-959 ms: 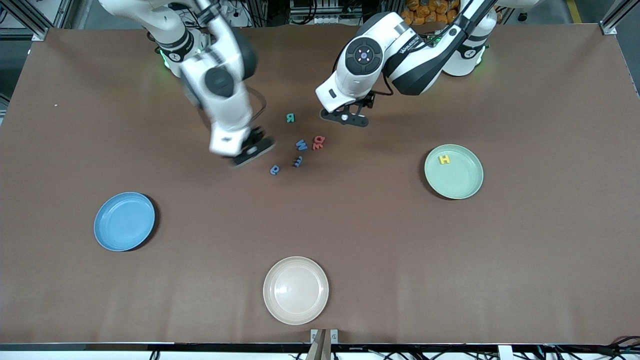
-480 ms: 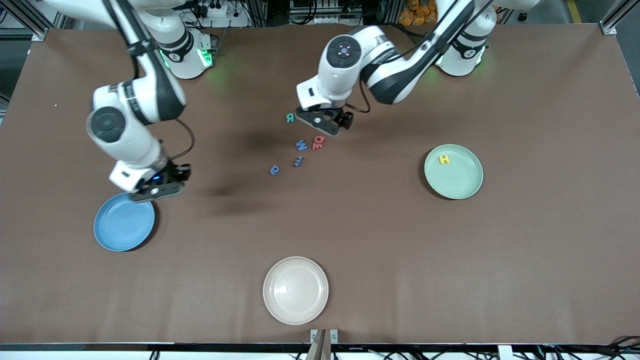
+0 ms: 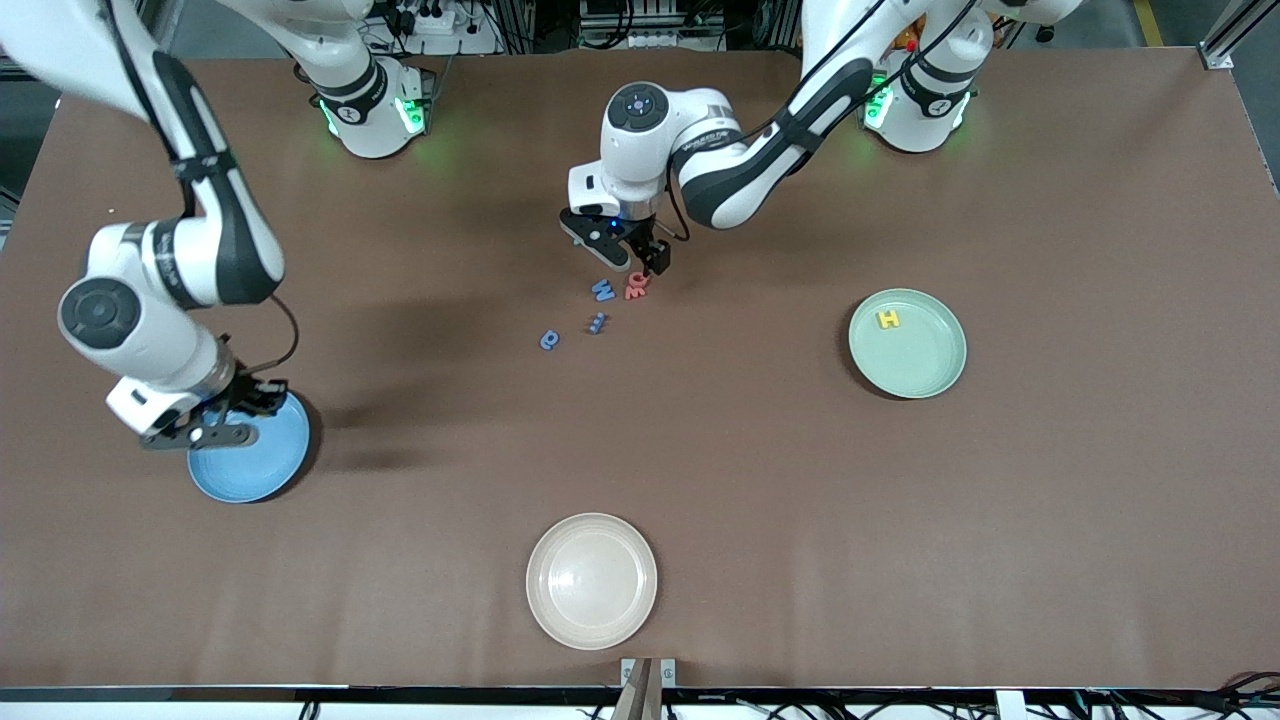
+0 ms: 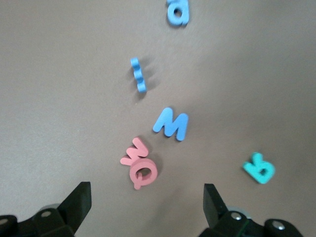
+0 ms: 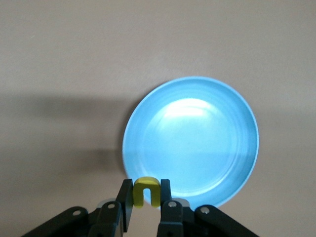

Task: Sort upper and lower case letters into plates
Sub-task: 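Drop the n on the blue plate while the left gripper lowers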

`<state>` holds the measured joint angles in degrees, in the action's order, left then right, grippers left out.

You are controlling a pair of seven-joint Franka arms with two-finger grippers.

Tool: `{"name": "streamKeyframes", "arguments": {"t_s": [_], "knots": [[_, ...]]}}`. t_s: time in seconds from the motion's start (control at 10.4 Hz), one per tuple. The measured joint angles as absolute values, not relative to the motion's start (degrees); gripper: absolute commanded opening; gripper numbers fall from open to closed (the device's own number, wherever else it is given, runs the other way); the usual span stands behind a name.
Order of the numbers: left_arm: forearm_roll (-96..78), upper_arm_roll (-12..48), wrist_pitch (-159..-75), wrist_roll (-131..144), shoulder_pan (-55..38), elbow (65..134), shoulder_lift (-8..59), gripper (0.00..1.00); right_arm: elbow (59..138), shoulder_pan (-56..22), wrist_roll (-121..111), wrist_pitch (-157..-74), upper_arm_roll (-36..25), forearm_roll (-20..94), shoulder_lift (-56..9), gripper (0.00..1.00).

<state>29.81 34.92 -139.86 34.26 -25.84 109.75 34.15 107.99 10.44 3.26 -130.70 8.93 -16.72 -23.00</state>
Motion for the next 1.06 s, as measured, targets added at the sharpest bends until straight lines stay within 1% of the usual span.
{"name": "streamKeyframes", "arguments": {"t_s": [0.19,0.29,0.38,0.58,0.96,1.06], "knots": [[36.7,34.7,-140.6,36.5,-25.4,110.4,36.5,1.00,102.8,10.7,3.4,-130.8,8.9,-18.3,-28.3,0.00],[37.6,34.7,-140.8,37.4,-25.3,110.3,37.0,1.00,100.6,11.0,3.4,-130.9,8.9,-19.1,-30.8,0.30],[38.1,34.7,-140.8,38.7,-25.3,110.3,37.2,1.00,99.2,11.8,3.4,-131.6,8.7,-20.4,-32.5,0.99],[39.7,34.7,-140.9,42.6,-25.4,110.3,37.9,1.00,98.5,14.3,3.4,-132.9,8.6,-21.8,-34.2,1.00],[43.1,34.4,-142.9,49.7,-25.5,110.3,40.3,1.00,98.4,14.4,3.4,-132.8,9.1,-21.8,-34.5,1.00],[43.2,34.4,-143.0,50.9,-25.5,110.3,40.7,0.97,98.4,14.4,3.4,-132.8,9.1,-21.8,-34.5,1.00]]}}
